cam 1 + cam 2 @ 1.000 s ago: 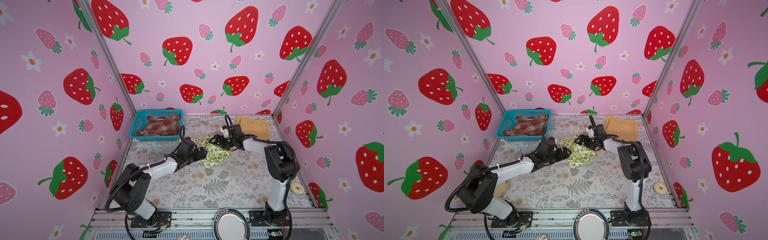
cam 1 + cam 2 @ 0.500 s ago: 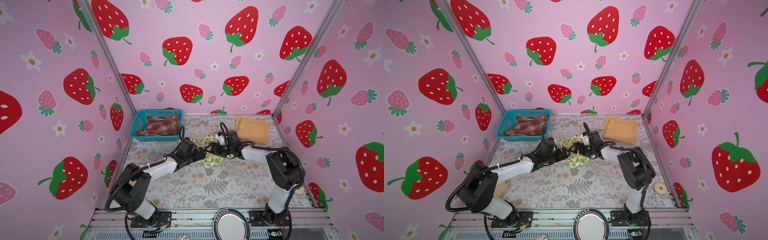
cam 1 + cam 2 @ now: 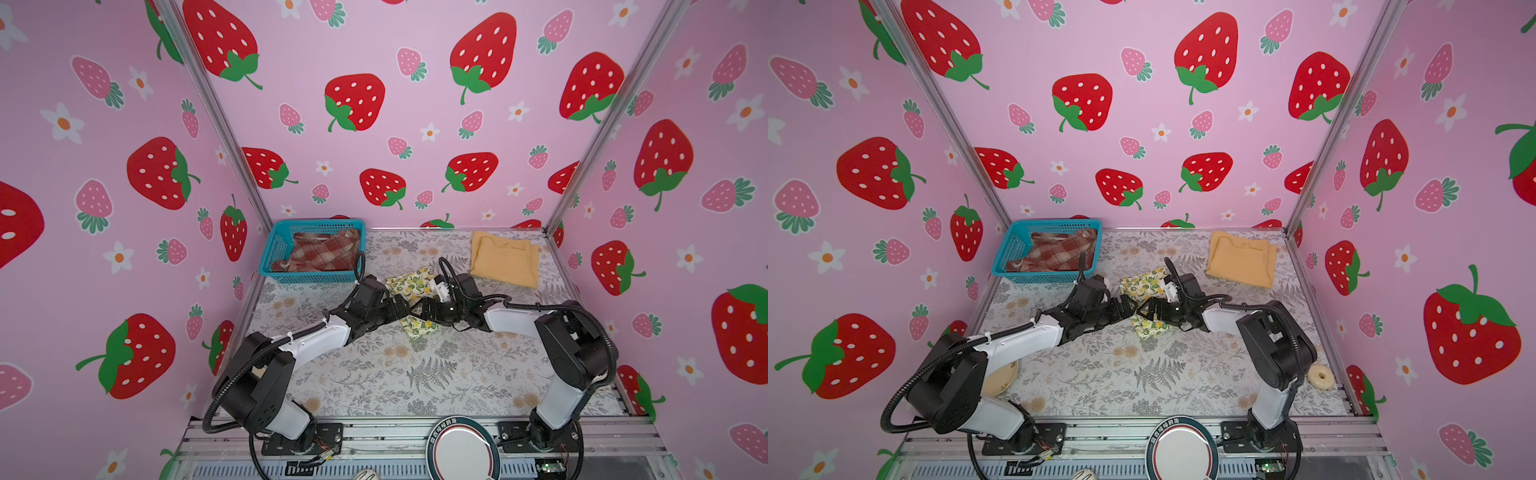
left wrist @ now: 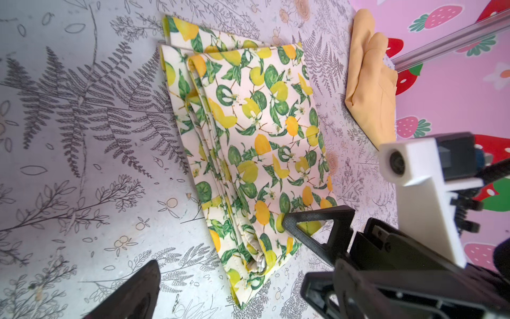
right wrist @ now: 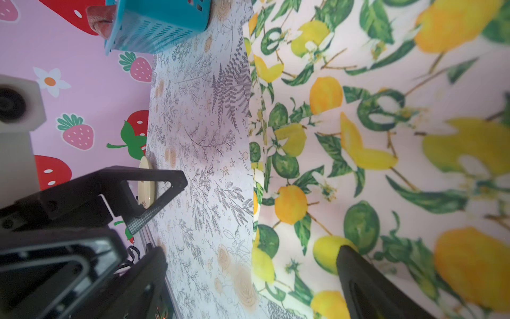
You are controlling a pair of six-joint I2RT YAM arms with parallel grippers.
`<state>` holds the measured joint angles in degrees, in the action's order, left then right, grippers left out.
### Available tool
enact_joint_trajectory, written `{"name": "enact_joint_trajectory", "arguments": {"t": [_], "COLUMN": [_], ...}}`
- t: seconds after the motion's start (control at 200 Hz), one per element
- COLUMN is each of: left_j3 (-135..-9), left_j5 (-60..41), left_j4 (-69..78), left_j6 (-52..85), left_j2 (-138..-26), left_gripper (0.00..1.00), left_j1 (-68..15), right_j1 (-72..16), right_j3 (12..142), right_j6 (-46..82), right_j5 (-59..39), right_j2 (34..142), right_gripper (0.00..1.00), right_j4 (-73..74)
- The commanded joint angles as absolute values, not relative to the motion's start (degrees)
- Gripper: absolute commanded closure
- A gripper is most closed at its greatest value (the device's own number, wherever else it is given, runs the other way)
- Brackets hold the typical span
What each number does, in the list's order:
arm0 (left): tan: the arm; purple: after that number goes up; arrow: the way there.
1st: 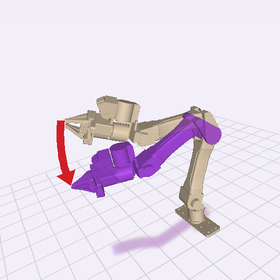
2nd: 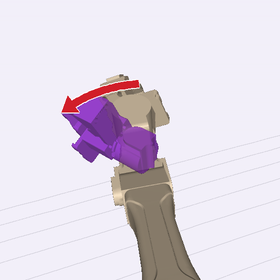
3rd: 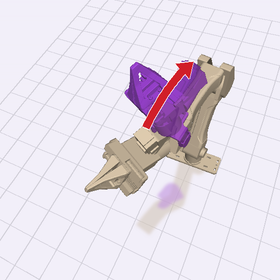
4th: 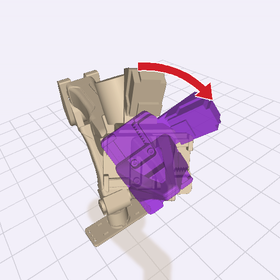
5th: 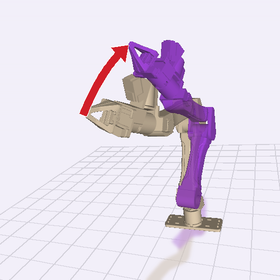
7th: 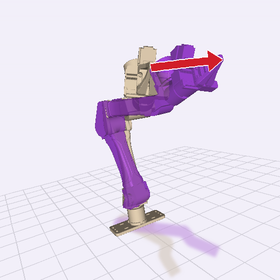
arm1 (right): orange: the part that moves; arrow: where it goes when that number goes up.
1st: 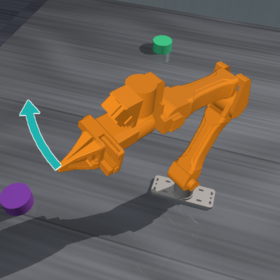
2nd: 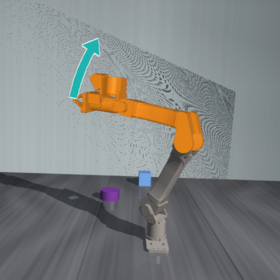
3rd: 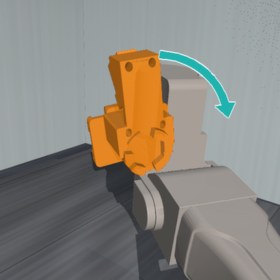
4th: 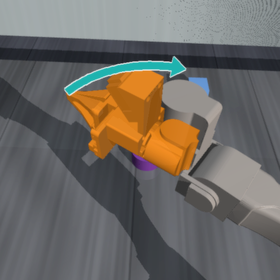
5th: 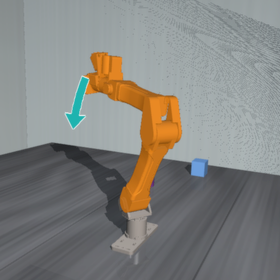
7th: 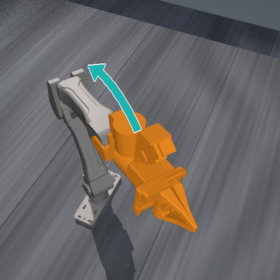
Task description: Fold and stack the skirts
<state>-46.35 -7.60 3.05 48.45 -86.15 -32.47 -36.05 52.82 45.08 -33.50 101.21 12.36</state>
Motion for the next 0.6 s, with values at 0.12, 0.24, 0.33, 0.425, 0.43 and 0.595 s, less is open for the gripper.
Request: {"name": "enact_joint_trajectory", "arguments": {"t": [0.12, 0.24, 0.33, 0.425, 0.43, 0.595], "left_j3": [-46.5, -48.8, -51.1, -53.8, -54.0, -58.7], "left_j5": [-9.4, -10.0, -10.2, -10.3, -10.2, -11.1], "left_j4": [6.5, 7.2, 8.1, 9.6, 9.6, 12.1], "left_j6": [49.7, 49.8, 50.6, 50.9, 50.9, 52.3], "left_j2": [-83.3, -85.3, -87.8, -90.8, -91.0, -97.3], "left_gripper": [0.0, 0.0, 0.01, 0.01, 0.01, 0.0], "left_j1": [-34.0, -35.7, -37.2, -39.3, -39.4, -41.3], "right_j1": [-30.5, -28.7, -27.6, -26.8, -26.8, -26.4], "right_j3": [71.0, 80.1, 84.9, 88.2, 88.3, 89.8], "right_j6": [40.9, 38.3, 37.5, 36.9, 36.9, 37.8], "right_j5": [-36.3, -38.0, -39.1, -40.2, -40.2, -42.4], "right_j2": [106.0, 112.3, 116.9, 121.1, 121.3, 126.4], "right_gripper": [0.0, 0.0, 0.0, 0.0, 0.0, 0.0], "right_j4": [3.1, -2.0, -3.6, -4.0, -4.0, -1.8]}}
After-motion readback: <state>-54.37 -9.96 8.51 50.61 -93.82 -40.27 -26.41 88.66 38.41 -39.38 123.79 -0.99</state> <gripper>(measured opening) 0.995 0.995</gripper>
